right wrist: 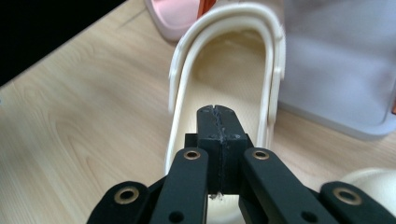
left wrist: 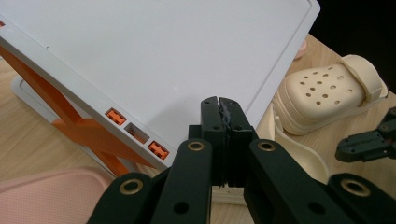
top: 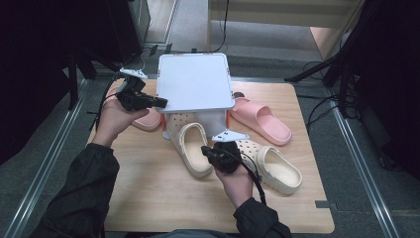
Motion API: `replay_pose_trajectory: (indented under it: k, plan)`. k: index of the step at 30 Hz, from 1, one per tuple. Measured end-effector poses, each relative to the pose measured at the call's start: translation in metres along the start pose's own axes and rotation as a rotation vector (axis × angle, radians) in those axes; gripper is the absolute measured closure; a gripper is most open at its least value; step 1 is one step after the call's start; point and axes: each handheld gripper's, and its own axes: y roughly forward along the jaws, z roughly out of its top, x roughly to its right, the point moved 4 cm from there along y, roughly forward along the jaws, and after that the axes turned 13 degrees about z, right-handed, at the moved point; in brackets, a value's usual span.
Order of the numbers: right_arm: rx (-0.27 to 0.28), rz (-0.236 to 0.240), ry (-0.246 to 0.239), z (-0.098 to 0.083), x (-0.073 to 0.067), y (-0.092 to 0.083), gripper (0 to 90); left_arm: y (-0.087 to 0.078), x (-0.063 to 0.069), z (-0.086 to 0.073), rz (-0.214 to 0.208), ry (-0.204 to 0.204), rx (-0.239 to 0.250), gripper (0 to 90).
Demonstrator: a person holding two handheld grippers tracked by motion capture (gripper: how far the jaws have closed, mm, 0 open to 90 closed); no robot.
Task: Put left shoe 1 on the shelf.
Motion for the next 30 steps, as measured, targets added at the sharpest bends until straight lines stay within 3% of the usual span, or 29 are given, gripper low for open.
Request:
replay_pose_trajectory:
  k: [12, 21, 25, 30]
  plan:
    - [-0.062, 0.035, -0.059, -0.044, -0.016, -0.008, 90.0, 0.0, 0.0, 0.0, 0.005, 0.001, 0.004, 89.5]
    - [-0.122, 0.037, -0.057, -0.077, -0.009, 0.0, 90.0, 0.0, 0.0, -0.002, 0.006, -0.006, 0.018, 89.5]
    - [-0.147, 0.023, -0.047, -0.08, 0.0, 0.01, 90.0, 0.0, 0.0, -0.001, 0.013, -0.001, 0.017, 89.6]
    - [-0.14, 0.029, -0.048, -0.075, 0.003, 0.017, 90.0, 0.0, 0.001, -0.001, 0.017, -0.001, 0.016, 89.6]
